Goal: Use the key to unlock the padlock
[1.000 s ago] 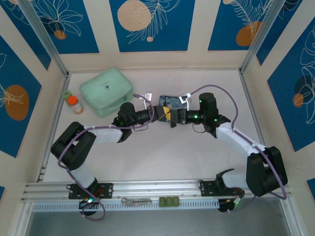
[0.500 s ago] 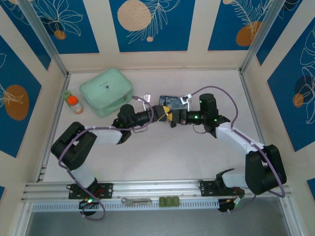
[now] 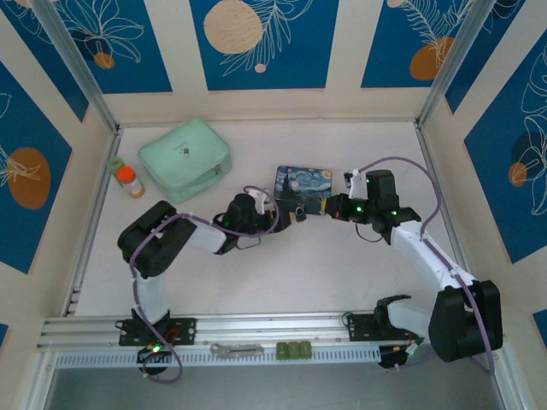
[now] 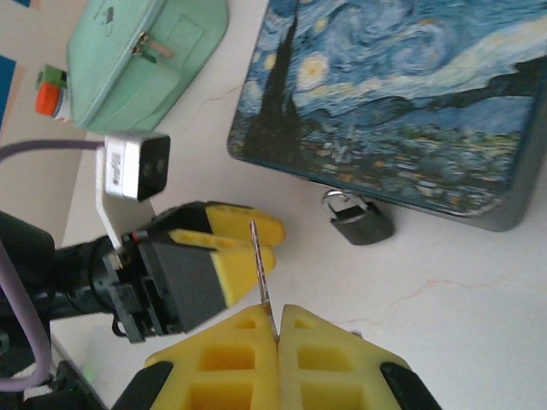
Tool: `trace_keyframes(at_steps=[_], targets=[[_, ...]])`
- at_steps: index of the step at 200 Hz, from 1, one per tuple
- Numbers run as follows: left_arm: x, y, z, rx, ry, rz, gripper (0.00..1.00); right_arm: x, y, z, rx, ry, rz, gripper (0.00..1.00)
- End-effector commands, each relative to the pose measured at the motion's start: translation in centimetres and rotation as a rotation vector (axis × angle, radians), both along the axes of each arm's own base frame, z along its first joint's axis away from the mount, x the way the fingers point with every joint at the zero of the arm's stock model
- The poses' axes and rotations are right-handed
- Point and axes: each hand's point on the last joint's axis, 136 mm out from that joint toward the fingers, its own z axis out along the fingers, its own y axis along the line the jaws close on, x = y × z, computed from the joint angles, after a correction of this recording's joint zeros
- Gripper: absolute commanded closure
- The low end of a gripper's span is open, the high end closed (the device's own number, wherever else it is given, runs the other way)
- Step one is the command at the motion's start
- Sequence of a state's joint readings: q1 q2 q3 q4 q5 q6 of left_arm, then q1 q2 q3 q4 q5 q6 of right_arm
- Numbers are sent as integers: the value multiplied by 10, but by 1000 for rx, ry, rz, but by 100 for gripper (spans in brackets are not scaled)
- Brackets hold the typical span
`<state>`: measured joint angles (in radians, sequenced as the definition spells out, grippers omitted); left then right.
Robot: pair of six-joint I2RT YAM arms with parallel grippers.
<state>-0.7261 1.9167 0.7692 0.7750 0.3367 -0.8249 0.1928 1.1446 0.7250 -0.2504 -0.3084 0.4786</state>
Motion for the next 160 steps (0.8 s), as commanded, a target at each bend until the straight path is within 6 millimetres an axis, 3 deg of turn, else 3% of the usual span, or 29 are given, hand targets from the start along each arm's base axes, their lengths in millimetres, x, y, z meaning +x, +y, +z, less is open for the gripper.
trace_keyframes(at_steps=[1,50,79,133,160], targets=[[10,-12,-4,35,-77,8,47,-7,-6,-5,-17,19,-9,100],[16,-31,-20,52,-101,-6,47,-8,-4,-2,13,12,-2,100],[25,-29,-34,91,-114,49,47,-8,-4,1,29,4,-6,100],[34,-48,-40,110,-118,24,47,-8,-4,1,34,2,-6,100],[32,-54,-46,97,-90,8,58,-8,-6,-1,31,3,-11,100]])
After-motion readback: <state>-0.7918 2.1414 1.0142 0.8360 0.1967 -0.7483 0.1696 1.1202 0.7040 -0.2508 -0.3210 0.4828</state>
